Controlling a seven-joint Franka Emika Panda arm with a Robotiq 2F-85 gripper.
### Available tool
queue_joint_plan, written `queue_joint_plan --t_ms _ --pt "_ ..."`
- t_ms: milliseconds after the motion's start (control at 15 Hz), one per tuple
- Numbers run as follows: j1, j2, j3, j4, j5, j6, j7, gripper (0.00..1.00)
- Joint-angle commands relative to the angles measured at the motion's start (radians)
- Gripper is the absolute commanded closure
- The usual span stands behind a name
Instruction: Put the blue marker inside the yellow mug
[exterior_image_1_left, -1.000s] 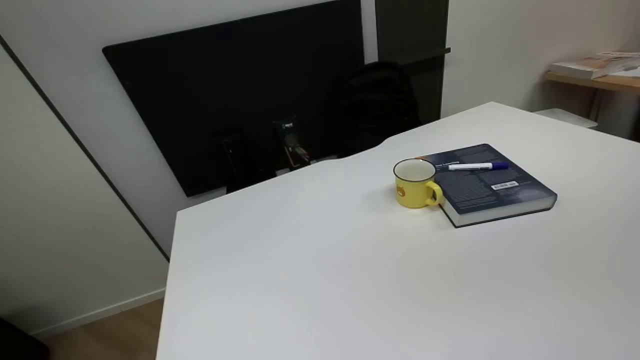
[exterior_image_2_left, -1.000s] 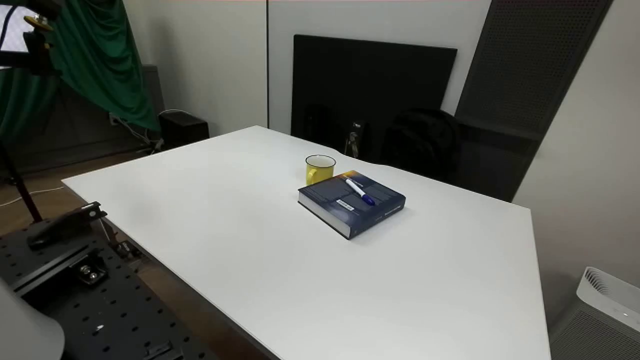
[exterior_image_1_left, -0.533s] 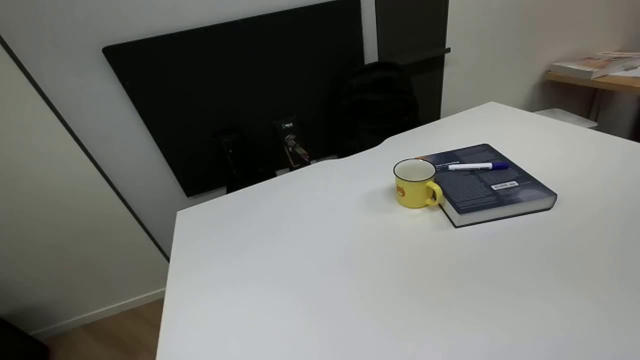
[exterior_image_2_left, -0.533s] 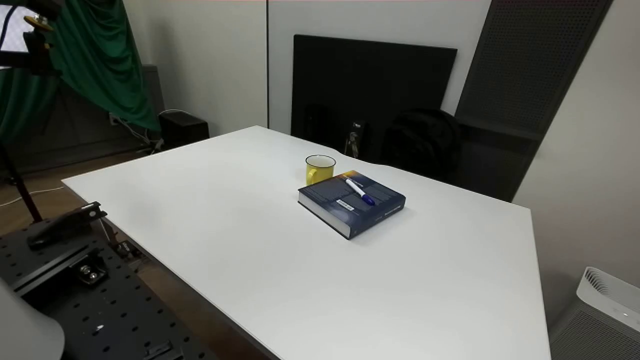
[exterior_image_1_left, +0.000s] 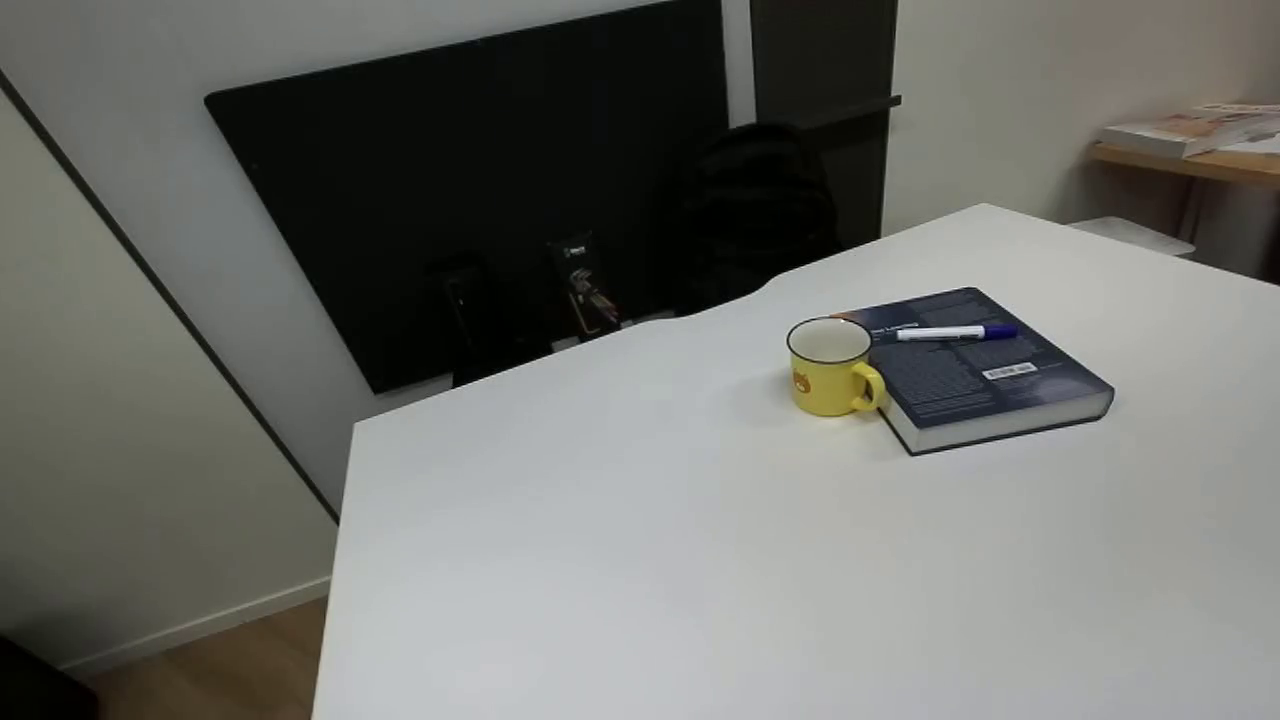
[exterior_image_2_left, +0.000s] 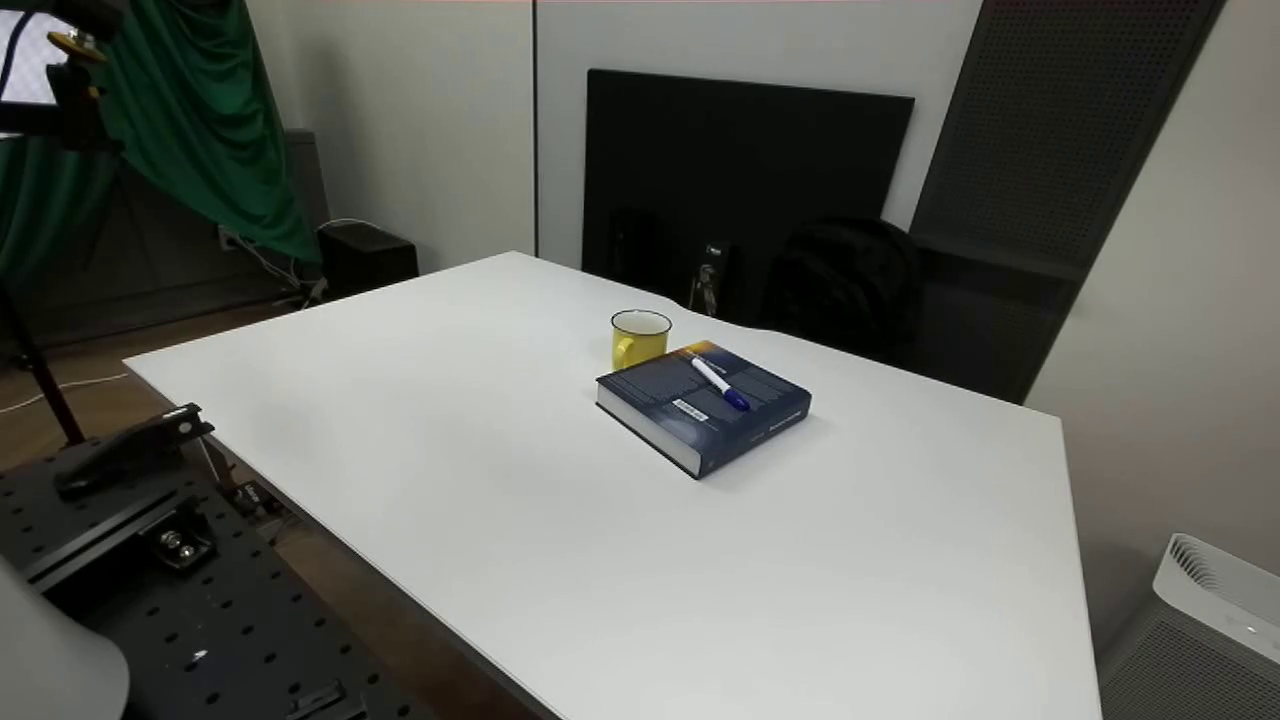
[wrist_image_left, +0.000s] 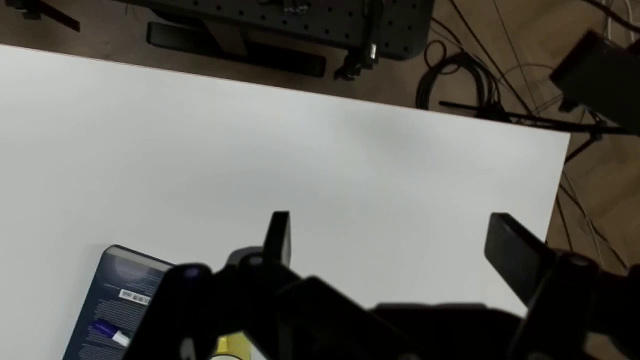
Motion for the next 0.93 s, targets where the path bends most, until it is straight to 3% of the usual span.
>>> queue_joint_plan --t_ms 0,333,667,867 --pt "0.002 0.031 -0.049 0.036 -0.103 -0.111 -0.191 0.0" --pt "0.019 0.036 -0.122 0.033 -0.223 -0.156 -0.519 0.0" --pt "-0.008 0.073 -0.142 0.044 -0.526 -0.218 -0.69 0.0" --pt "-0.016 0.064 -0.166 0.016 -0.704 -0.158 -0.766 0.0"
